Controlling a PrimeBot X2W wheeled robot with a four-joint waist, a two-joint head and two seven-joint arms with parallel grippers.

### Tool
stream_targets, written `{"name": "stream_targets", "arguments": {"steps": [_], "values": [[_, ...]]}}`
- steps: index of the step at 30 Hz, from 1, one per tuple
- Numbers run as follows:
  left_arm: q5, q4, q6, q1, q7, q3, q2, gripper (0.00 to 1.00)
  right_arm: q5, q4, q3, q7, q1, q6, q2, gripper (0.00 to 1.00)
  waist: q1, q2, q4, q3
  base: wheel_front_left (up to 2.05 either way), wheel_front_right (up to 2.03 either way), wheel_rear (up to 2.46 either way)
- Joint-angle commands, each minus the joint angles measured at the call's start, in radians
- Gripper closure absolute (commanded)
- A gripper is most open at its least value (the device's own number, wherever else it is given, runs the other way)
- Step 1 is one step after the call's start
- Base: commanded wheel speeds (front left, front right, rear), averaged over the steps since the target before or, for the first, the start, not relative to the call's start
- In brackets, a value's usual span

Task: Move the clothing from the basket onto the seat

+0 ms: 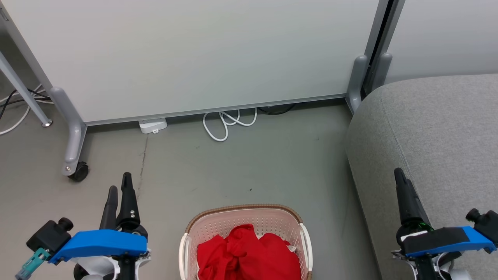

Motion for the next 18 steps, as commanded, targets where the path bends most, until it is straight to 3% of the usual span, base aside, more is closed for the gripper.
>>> {"name": "stream_targets", "arguments": {"steps": [1,18], "values": [[0.045,-0.019,0.007,-0.029,-0.011,-0.01,0.008,0.0,-0.046,-0.022,0.006,-0.011,-0.029,0.002,-0.006,0.0,-0.0001,0.0,0.0,0.001,0.0,0.0,0.0],[0.349,0.001,0.059,-0.028,-0.065,-0.082,0.022,0.0,-0.357,-0.026,0.045,-0.065,-0.019,0.003,-0.008,0.0,-0.0001,0.0,0.007,0.005,0.0,0.0,0.0]]}}
